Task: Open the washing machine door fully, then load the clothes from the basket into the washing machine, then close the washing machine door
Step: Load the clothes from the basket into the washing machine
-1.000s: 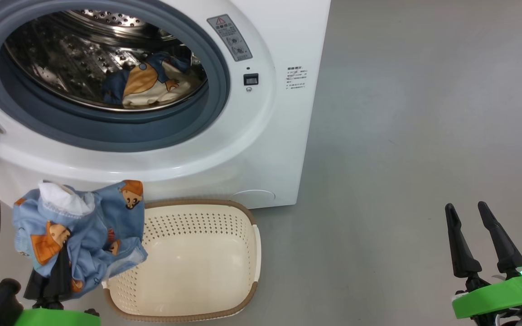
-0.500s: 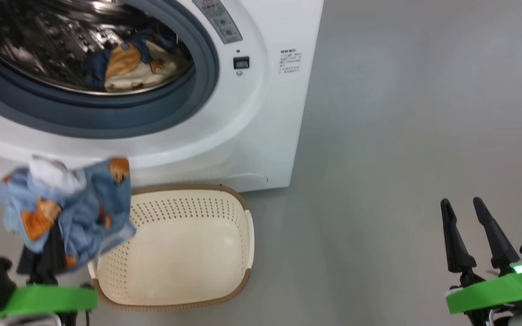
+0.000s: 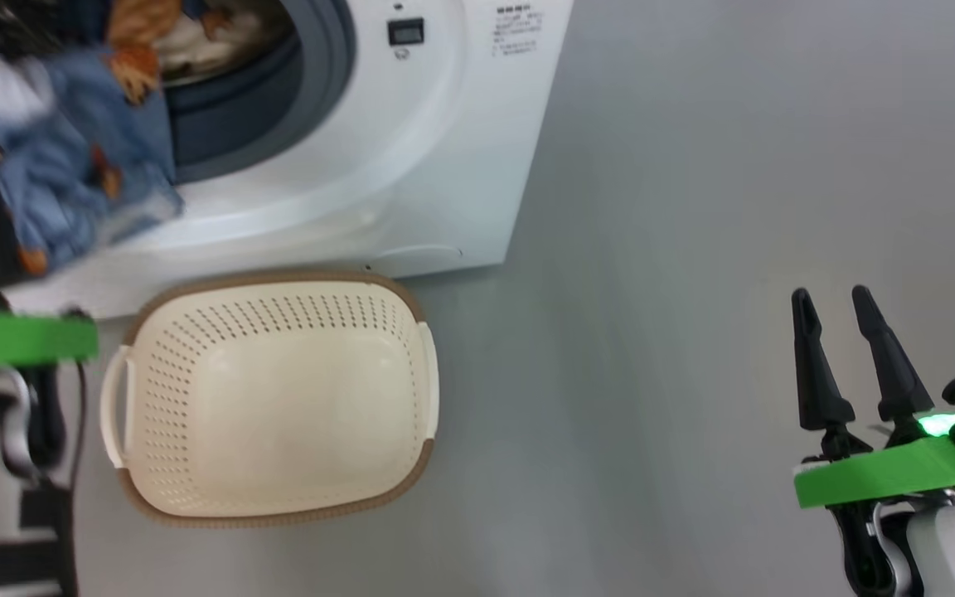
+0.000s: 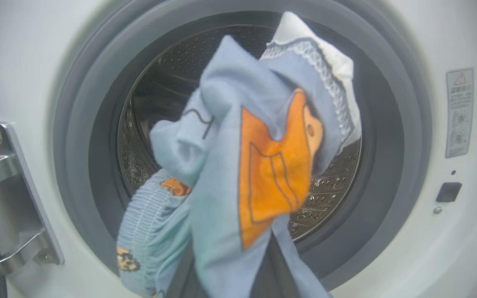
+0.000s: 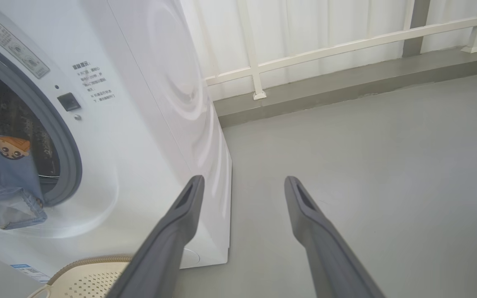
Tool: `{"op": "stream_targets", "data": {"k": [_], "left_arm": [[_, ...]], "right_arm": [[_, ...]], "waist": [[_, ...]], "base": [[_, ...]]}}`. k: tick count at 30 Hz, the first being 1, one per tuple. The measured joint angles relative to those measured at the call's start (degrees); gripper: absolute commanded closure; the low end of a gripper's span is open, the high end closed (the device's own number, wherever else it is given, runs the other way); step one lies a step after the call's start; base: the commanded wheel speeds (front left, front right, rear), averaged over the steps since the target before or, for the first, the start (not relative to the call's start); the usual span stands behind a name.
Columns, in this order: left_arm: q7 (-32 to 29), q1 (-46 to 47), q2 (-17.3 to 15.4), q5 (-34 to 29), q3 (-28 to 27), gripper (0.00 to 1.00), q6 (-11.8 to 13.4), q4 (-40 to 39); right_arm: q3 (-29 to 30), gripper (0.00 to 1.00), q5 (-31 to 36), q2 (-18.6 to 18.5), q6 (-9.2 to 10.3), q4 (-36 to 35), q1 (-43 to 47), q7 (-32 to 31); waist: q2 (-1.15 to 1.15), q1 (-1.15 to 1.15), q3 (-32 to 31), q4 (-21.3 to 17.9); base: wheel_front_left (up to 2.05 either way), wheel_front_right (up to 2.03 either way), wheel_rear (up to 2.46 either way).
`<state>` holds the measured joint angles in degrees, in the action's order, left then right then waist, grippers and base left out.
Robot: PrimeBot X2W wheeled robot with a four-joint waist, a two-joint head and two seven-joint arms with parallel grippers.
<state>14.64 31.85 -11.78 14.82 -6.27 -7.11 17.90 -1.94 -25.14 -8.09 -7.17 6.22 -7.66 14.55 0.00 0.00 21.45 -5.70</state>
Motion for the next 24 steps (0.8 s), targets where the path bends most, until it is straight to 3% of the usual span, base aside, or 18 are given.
{"op": "stream_targets", "data": {"k": [24], "left_arm": [[0.1, 41.2, -8.4, -4.9, 4.1, 1.0, -0.4, 39.1]], "right_arm": [[-3.2, 0.0, 0.0, 3.5, 0.0, -0.5, -8.4, 0.0]], "waist": [[0.0, 0.0, 13.5, -8.0]], "base": [[0.0, 0.0, 0.0]]}}
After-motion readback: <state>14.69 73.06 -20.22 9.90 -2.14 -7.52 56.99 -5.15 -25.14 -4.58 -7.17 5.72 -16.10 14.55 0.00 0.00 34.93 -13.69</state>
